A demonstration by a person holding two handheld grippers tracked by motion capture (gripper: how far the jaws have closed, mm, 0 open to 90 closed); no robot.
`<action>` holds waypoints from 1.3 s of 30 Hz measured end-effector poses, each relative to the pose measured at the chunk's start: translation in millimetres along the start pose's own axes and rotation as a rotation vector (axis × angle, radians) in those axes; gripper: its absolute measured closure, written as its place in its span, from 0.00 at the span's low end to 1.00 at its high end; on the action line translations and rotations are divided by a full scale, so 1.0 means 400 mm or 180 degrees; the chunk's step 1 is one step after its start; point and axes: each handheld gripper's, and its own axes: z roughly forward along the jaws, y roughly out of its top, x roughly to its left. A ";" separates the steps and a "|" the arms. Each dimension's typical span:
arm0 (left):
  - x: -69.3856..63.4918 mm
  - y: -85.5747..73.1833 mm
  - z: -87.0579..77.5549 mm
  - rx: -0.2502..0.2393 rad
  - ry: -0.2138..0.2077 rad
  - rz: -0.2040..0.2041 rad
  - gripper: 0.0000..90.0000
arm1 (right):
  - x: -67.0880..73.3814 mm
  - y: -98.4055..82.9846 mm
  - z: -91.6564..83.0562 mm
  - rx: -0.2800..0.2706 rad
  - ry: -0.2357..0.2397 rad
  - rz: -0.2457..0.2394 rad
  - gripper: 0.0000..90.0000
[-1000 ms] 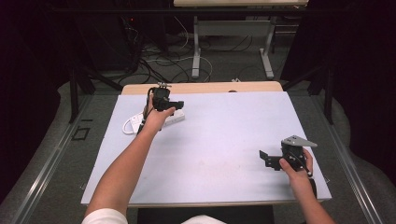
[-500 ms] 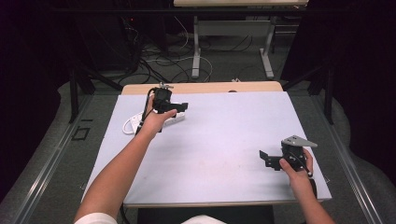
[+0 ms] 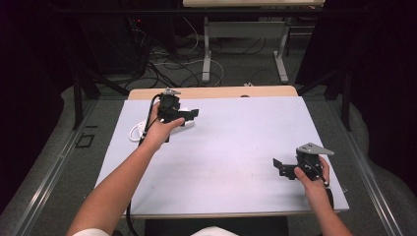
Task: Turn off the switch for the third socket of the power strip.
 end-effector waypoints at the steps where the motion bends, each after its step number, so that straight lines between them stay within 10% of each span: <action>1: -0.004 -0.002 -0.006 -0.0023 0.0005 -0.0003 0.17 | 0.000 0.000 0.000 -0.0006 -0.0002 -0.0015 0.00; 15: -0.033 -0.058 -0.074 -0.0122 -0.0029 0.0039 0.18 | 0.006 0.000 0.001 -0.0001 -0.0008 0.0011 0.00; 39: -0.046 -0.154 -0.177 -0.0154 -0.0304 -0.0343 0.00 | 0.008 0.001 -0.001 0.0008 -0.0015 -0.0015 0.00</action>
